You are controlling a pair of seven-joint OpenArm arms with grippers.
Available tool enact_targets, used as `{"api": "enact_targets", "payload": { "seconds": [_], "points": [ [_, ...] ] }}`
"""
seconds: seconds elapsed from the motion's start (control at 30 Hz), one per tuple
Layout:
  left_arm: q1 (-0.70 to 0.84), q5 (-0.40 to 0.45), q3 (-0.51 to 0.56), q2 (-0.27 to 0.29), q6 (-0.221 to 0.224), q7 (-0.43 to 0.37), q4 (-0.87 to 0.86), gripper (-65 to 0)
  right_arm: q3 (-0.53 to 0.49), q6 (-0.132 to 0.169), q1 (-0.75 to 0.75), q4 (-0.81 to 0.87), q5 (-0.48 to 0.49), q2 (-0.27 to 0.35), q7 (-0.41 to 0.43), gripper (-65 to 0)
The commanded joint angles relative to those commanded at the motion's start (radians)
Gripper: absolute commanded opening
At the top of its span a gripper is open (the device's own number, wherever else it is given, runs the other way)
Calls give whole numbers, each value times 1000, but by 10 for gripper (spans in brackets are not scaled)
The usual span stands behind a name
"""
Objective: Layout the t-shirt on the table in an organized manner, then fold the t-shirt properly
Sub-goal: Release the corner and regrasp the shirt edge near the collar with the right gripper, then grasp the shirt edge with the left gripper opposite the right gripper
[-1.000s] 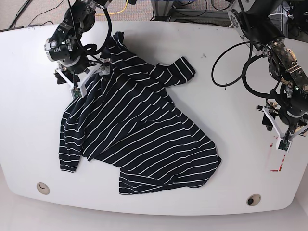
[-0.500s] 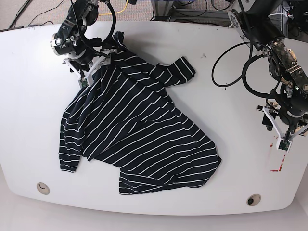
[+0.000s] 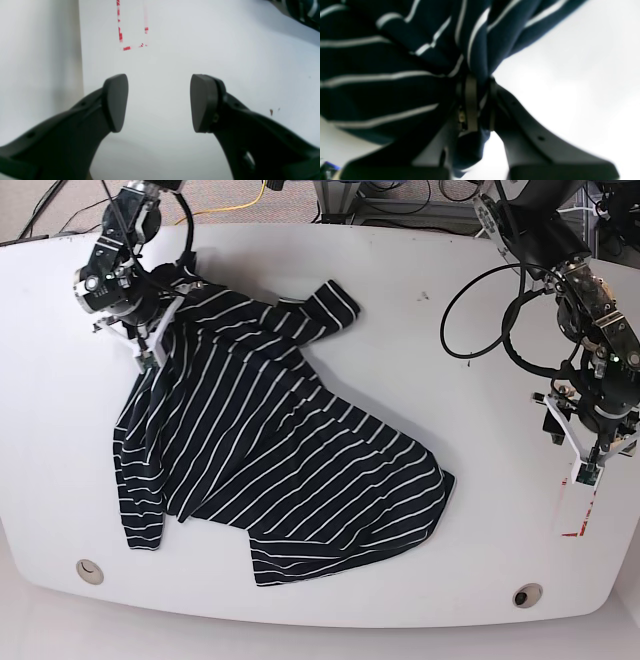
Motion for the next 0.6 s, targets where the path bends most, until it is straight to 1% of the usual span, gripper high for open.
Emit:
{"api": "enact_targets", "payload": {
  "seconds": [0.1, 0.17, 0.27, 0.33, 0.4, 0.47, 0.6],
  "points": [
    [18, 0, 0, 5, 0, -2, 0, -282, 0, 0, 38, -44, 0, 72, 3, -617],
    [26, 0, 0, 8, 0, -2, -2, -282, 0, 0, 63, -68, 0, 100, 3, -617],
    [35, 0, 0, 44, 0, -2, -15, -281, 0, 0, 110, -115, 0, 150, 6, -617],
    [37, 0, 0, 63, 0, -3, -31, -281, -2, 0, 133, -129, 3, 164, 14, -617],
    [37, -2, 0, 87, 0, -21, -61, -281, -2, 0, 147, -135, 3, 169, 25, -617],
    [35, -3, 2, 117, 0, -61, -123, -281, -3, 0, 152, -135, 2, 169, 28, -617],
    [25, -8, 3, 149, 0, -132, -256, -279, -3, 0, 164, -135, 2, 161, 28, -617]
  ]
}}
